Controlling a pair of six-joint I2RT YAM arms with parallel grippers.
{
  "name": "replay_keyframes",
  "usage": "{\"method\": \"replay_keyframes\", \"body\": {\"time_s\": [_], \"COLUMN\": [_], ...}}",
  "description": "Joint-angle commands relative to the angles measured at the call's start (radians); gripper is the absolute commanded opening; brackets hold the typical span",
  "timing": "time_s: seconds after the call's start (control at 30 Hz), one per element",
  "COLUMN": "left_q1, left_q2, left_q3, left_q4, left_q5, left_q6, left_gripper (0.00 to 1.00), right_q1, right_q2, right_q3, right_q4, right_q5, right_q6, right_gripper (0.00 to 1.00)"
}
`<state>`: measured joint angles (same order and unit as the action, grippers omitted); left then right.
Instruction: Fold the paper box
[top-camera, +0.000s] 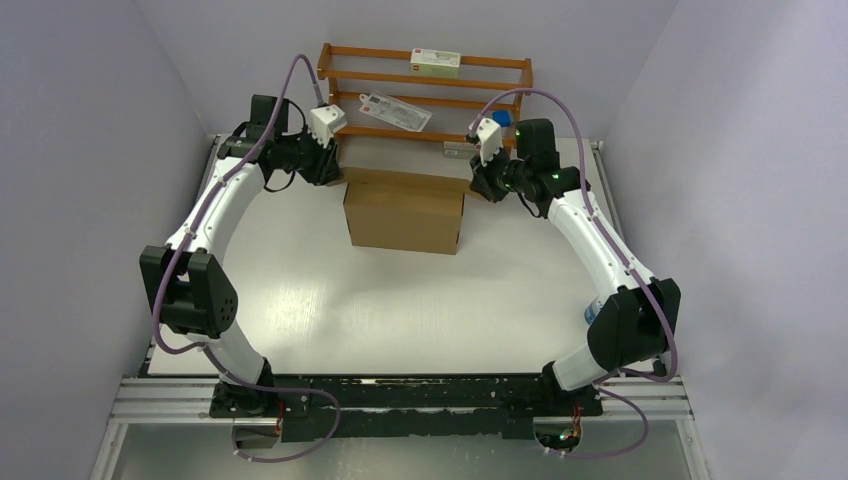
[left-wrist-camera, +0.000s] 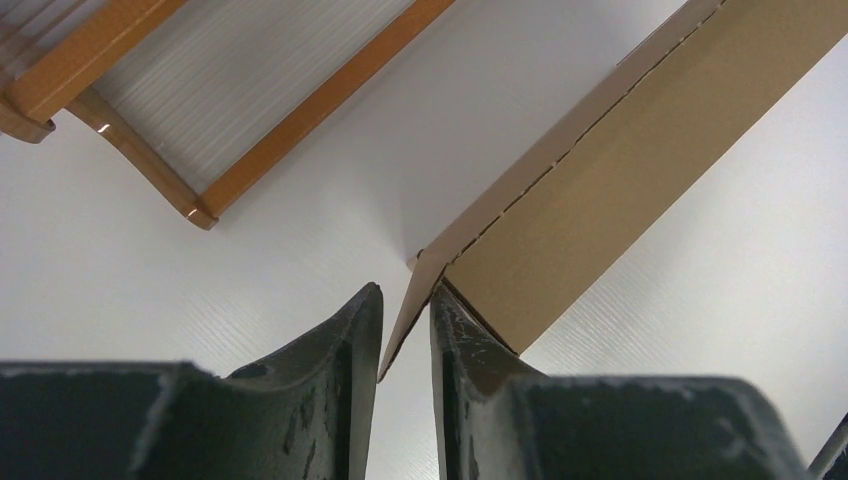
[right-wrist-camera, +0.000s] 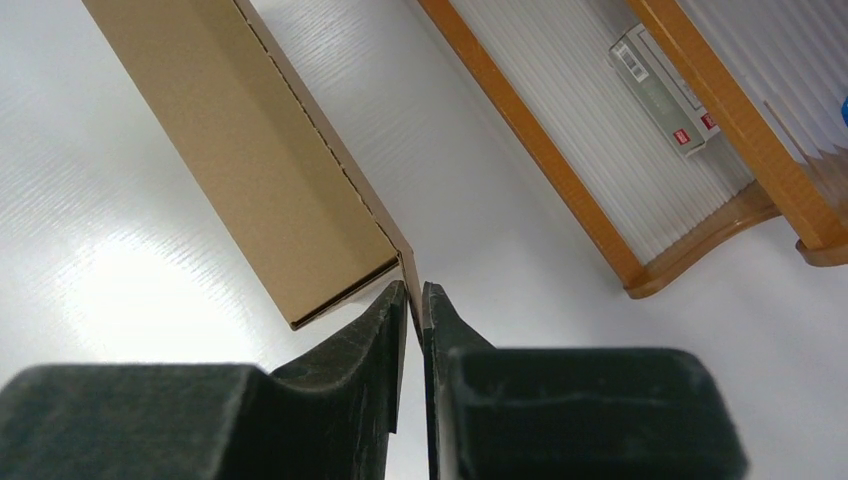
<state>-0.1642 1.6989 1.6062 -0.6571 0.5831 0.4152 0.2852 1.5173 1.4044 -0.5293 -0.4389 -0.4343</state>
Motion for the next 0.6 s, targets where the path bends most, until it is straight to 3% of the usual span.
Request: {"method": "replay_keyframes", "body": {"time_s": [0.0, 0.57], "left_q1": [0.006, -0.01], "left_q2": [-0.006, -0.003], "left_q3": [-0.003, -0.013], "left_q4": [0.012, 0.001], "left_q5": [0.031, 0.038], "left_q6": [0.013, -0.007], "left_gripper": [0.29, 0.21], "right_q1": [-0.005, -0.006], "right_q2": [-0.013, -0.012], "right_q3": [-0.016, -0.039], "right_q4": [0.015, 0.027], "right_q5": [0.03, 0.029], "right_q6": [-0.004, 0.024], "right_gripper": [0.15, 0.1]}}
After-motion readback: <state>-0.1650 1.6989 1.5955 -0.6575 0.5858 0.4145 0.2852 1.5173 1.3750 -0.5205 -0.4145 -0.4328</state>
